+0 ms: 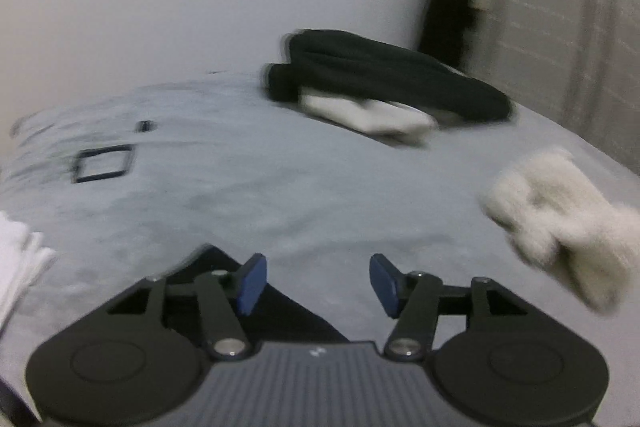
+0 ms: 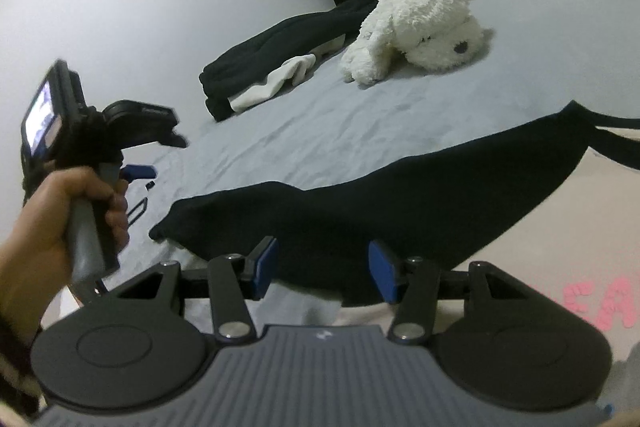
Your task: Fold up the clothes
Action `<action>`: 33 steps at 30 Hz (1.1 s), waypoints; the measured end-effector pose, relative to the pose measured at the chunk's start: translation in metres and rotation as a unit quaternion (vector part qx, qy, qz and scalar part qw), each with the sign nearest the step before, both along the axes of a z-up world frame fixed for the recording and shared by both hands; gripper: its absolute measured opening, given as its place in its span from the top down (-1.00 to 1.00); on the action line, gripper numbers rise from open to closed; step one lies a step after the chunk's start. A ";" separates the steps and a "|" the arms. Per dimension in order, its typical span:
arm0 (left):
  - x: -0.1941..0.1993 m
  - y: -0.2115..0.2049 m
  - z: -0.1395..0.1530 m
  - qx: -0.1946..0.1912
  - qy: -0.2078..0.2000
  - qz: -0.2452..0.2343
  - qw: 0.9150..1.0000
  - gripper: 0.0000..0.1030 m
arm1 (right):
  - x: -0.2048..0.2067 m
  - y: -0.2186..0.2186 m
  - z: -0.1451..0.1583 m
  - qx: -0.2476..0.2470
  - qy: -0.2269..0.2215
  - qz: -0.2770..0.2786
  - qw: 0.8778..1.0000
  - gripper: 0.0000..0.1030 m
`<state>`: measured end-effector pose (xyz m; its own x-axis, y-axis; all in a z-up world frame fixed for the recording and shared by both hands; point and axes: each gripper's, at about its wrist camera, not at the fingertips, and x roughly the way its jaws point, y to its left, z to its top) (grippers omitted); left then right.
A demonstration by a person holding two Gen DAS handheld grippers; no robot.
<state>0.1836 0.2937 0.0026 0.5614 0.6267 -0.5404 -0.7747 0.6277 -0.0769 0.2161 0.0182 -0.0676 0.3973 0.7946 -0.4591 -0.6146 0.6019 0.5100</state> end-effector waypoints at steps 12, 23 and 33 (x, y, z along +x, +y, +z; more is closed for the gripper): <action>0.009 -0.079 -0.055 0.057 -0.003 -0.208 0.976 -0.17 | 0.007 -0.005 -0.006 -0.026 -0.010 -0.041 0.999 -0.07; -0.010 -0.049 -0.072 -0.047 -0.034 -0.299 0.953 0.24 | 0.005 0.000 -0.002 -0.067 -0.045 -0.092 0.993 -0.07; -0.007 -0.031 -0.080 -0.135 -0.040 -0.342 0.929 0.75 | 0.055 0.069 0.019 -0.181 -0.151 0.023 0.972 -0.07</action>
<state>0.1762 0.2630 -0.0775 0.8235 -0.0434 -0.5657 -0.1871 0.9205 -0.3430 0.2714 0.0870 -0.0481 0.5258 0.6231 -0.5791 -0.7333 0.6770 0.0626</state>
